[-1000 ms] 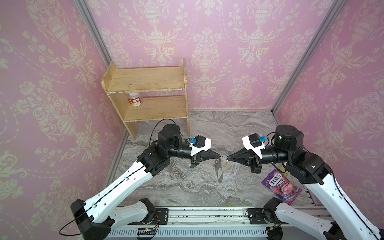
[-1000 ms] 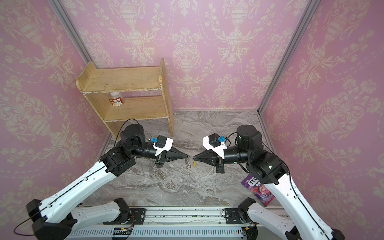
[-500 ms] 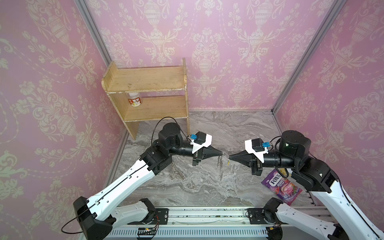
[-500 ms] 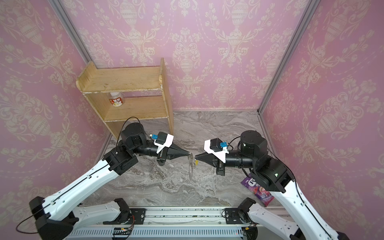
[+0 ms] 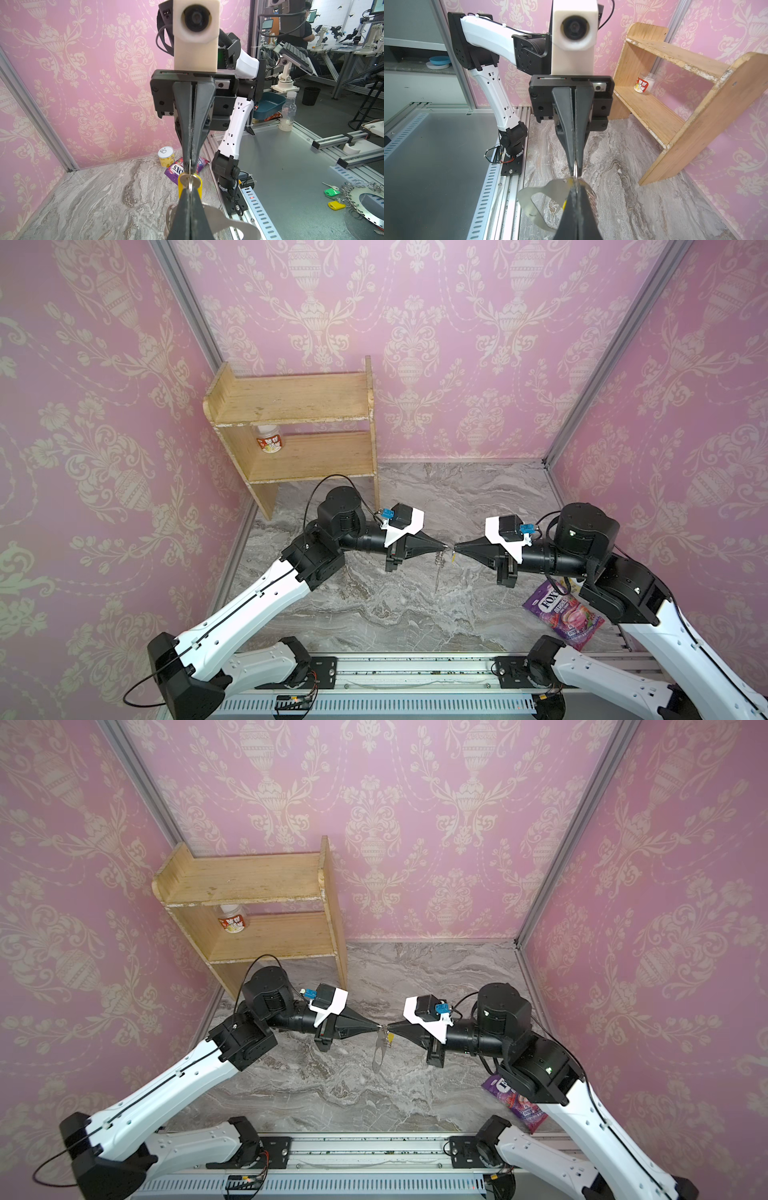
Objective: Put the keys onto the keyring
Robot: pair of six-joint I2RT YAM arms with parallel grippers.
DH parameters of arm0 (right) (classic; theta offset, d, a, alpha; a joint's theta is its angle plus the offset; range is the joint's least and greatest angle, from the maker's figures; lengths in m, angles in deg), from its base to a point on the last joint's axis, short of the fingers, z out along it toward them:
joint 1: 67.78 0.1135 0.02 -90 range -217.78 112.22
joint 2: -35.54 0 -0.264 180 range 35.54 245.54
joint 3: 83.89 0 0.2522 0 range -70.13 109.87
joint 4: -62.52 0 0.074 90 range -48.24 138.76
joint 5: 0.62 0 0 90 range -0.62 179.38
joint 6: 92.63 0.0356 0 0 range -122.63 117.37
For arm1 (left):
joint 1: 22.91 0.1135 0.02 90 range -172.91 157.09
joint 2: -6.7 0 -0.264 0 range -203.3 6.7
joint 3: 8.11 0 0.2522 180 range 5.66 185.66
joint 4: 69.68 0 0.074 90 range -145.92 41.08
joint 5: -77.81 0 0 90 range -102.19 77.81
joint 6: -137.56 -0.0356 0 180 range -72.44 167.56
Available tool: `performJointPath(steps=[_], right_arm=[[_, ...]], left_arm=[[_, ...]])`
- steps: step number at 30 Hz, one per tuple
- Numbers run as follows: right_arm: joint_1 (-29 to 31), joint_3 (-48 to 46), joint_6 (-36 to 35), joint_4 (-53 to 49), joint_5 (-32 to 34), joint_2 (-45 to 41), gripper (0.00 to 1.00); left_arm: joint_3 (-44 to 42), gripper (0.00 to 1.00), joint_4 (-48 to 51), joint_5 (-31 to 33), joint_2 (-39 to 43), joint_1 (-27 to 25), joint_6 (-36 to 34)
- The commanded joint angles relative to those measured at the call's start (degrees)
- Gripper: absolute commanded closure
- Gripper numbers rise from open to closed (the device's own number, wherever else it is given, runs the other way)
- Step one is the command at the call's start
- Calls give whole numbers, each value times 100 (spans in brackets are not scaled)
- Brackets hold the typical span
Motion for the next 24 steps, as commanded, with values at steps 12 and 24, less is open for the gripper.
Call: performJointPath(steps=[12, 24], right_arm=[[67, 27, 284, 274, 182, -87, 100], [107, 52, 330, 412, 223, 1, 100]], left_arm=[[-348, 100, -914, 498, 309, -39, 361], [-337, 100, -896, 436, 257, -54, 309]])
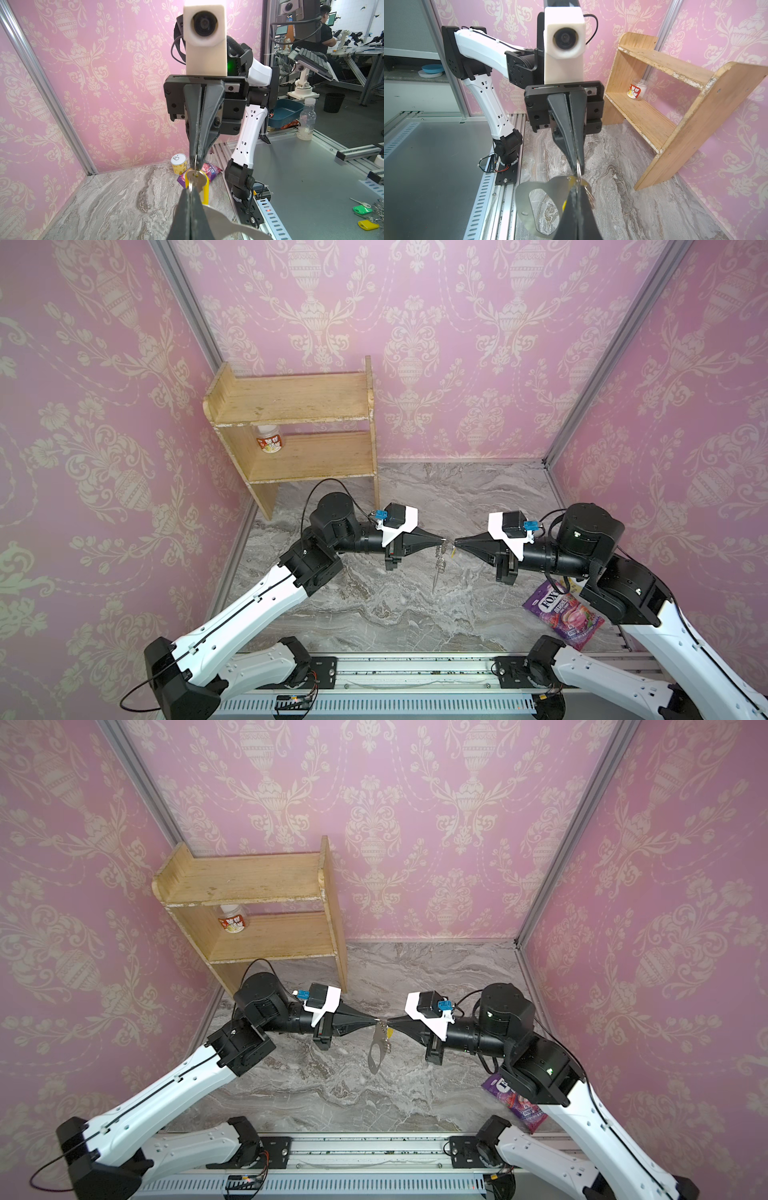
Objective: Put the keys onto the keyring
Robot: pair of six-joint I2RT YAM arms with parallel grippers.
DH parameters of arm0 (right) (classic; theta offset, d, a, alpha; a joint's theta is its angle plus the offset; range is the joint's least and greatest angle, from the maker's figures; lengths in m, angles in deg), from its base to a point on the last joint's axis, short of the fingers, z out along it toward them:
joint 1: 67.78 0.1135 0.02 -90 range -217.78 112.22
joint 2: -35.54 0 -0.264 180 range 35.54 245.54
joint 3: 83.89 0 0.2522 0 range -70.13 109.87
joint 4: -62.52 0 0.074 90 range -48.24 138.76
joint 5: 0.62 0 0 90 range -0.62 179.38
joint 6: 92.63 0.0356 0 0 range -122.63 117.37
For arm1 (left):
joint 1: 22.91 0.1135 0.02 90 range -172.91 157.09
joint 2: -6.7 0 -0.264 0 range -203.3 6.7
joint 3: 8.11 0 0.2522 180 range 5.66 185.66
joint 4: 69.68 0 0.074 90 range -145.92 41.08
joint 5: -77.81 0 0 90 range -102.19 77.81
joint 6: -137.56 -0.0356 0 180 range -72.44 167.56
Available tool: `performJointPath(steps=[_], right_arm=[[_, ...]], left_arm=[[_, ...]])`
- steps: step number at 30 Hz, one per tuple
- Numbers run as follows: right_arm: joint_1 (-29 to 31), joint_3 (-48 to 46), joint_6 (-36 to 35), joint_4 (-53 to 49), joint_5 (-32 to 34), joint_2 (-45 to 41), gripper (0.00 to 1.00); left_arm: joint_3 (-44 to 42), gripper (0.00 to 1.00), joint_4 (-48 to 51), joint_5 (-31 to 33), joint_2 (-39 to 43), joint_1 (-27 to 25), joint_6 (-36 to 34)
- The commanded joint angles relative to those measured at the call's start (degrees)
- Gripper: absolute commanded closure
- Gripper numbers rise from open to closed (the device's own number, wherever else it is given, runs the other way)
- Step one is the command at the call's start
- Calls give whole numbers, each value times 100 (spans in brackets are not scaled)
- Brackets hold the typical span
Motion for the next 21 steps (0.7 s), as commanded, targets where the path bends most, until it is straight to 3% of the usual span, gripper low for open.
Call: performJointPath(steps=[1, 21], right_arm=[[48, 54, 146, 132, 44, 31, 100], [80, 79, 199, 208, 83, 42, 100]], left_arm=[[-22, 100, -179, 21, 42, -47, 46], [-83, 100, -91, 197, 123, -81, -230]])
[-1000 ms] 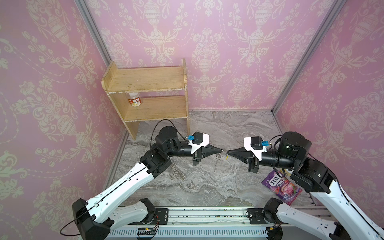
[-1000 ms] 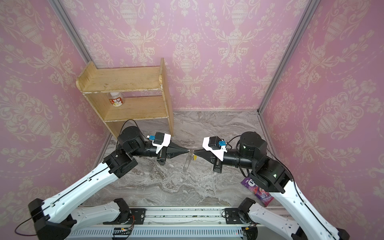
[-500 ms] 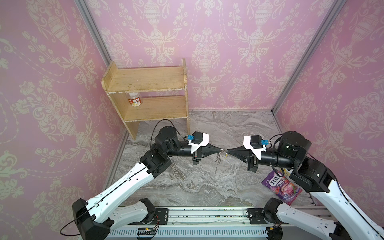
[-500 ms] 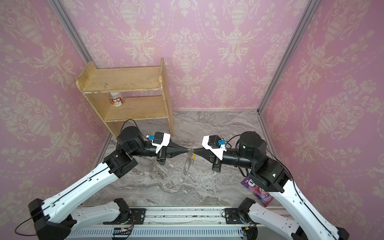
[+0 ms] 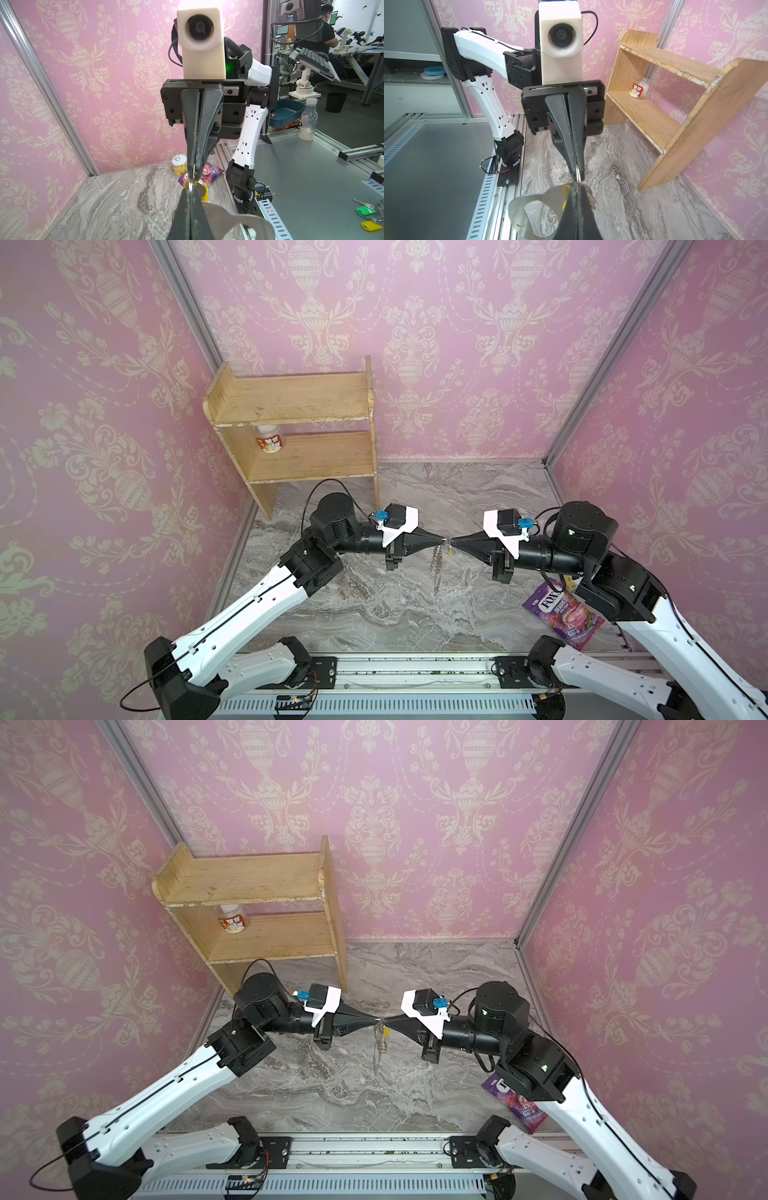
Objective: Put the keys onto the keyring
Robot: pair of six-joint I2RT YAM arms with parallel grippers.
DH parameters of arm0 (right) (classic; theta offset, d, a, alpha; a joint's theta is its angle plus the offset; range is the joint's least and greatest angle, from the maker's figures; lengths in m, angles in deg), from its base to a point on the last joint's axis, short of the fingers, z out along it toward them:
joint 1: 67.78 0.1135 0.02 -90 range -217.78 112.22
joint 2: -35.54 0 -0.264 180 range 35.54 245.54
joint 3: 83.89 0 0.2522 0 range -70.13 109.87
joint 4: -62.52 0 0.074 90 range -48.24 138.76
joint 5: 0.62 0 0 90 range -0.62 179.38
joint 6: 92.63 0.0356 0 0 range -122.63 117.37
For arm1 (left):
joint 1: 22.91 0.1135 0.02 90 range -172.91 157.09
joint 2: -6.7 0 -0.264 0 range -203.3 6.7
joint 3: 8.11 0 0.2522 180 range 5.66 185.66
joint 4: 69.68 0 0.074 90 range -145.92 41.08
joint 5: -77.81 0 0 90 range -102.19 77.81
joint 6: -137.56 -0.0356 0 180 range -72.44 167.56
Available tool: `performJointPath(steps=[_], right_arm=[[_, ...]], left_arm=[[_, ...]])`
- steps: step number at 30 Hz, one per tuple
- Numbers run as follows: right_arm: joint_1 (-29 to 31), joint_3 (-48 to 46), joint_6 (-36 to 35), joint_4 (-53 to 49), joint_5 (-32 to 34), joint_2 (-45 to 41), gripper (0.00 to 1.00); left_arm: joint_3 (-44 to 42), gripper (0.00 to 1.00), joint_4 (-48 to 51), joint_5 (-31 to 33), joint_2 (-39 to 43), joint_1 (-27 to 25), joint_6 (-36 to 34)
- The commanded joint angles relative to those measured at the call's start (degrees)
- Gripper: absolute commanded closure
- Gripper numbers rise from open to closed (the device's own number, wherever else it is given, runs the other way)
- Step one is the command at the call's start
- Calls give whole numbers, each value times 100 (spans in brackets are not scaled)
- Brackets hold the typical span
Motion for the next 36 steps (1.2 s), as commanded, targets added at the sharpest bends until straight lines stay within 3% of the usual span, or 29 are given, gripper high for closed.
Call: performJointPath(steps=[1, 36], right_arm=[[36, 72, 114, 133, 54, -67, 100], [30, 115, 114, 60, 69, -34, 100]], left_arm=[[-81, 100, -70, 144, 119, -50, -204], [-49, 100, -17, 266, 216, -101, -370]])
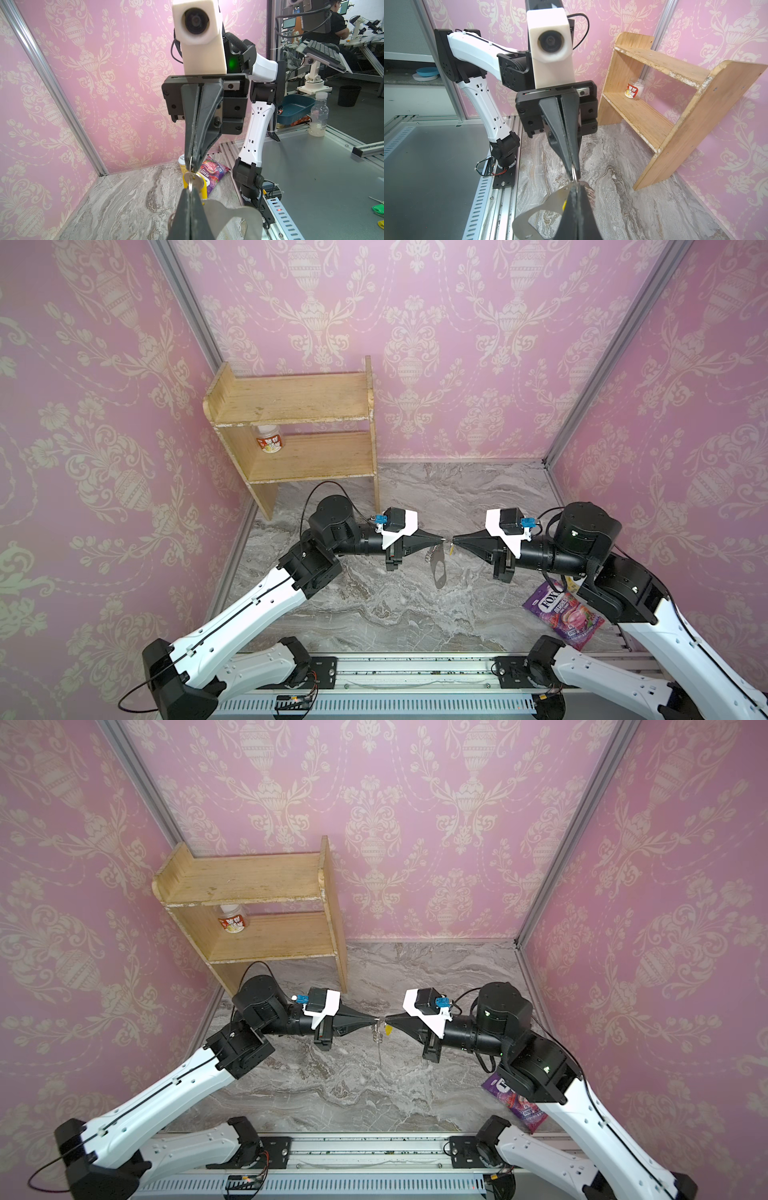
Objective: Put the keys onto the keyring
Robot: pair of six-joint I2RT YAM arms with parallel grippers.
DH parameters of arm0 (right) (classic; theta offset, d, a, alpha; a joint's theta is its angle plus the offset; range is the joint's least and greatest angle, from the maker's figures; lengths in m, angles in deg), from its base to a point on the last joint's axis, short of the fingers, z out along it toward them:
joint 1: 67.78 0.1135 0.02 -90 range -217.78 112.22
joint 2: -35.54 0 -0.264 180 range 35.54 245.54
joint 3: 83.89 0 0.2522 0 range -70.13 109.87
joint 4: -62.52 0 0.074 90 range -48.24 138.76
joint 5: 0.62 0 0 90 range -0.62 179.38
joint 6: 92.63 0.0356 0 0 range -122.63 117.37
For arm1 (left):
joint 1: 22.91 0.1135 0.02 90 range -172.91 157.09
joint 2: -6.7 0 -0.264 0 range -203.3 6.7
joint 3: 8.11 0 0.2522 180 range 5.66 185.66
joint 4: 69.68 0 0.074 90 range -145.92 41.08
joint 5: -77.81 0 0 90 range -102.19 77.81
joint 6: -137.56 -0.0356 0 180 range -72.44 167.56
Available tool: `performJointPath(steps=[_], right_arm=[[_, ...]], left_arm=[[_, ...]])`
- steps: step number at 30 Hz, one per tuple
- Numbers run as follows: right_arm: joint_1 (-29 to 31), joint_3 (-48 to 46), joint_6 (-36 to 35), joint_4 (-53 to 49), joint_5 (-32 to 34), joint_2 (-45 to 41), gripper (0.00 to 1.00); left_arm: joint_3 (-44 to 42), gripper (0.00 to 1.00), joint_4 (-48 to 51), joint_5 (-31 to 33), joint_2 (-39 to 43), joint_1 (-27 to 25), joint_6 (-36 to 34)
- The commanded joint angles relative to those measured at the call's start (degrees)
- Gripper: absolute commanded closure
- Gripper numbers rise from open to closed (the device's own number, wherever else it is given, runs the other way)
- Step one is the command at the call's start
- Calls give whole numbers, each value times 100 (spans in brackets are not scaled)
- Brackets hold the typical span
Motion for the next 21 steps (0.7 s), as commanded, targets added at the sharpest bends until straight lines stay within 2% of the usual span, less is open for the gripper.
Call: performJointPath(steps=[1, 21], right_arm=[[36, 129, 109, 43, -68, 18, 100], [28, 177, 101, -37, -24, 127, 100]], left_arm=[[28, 100, -8, 83, 132, -57, -123], [49, 100, 23, 55, 177, -89, -165]])
